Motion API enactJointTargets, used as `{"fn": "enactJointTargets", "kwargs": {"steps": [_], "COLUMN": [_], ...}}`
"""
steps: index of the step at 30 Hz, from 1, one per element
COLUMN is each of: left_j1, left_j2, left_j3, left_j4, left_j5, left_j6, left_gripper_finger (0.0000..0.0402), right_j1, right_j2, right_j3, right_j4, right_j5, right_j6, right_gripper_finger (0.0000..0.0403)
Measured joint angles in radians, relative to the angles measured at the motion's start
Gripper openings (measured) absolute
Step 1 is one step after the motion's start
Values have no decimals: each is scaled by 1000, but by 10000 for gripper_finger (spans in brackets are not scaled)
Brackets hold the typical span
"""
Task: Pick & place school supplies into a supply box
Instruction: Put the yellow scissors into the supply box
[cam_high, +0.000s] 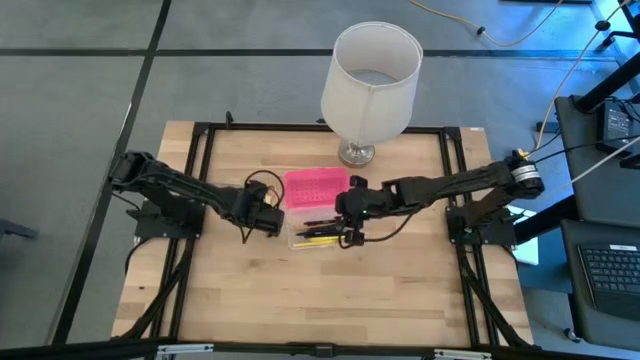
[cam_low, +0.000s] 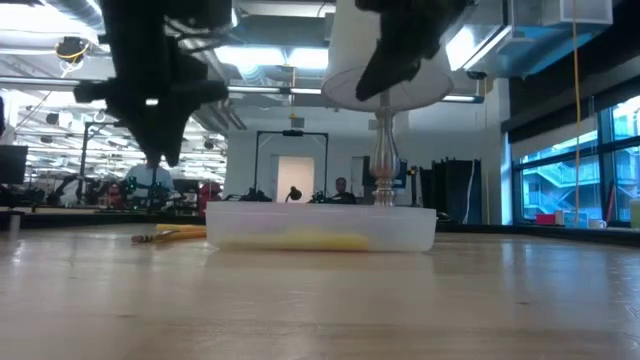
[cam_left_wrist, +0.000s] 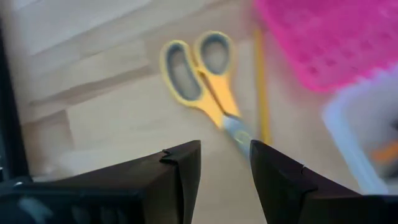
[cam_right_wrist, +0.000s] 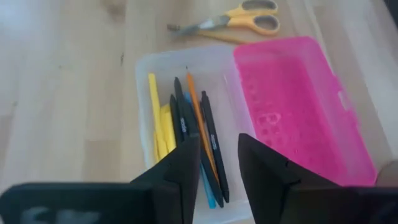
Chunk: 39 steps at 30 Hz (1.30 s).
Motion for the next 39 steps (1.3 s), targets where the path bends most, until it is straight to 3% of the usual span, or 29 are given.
{"fn": "enactJointTargets", "kwargs": {"steps": [9, 14, 27, 39], "left_j1": [127, 211, 361, 390], "left_j2": [-25, -25, -13, 71], "left_j3": [-112, -155, -162, -162], "left_j4": [34, 214, 320, 376], "left_j5": [43, 85, 118, 161], "left_j6": [37, 103, 169, 204], "left_gripper_finger": [129, 129, 129, 129], "right_j1": [9, 10, 43, 43], "right_j2": [-32, -32, -32, -32], "right_j3": [0, 0, 0, -1], "right_j4": [-16, -31, -48, -63], "right_j5": [0, -3, -11, -11], "right_j6": [-10, -10, -8, -8], "right_gripper_finger": [114, 114, 114, 114]}}
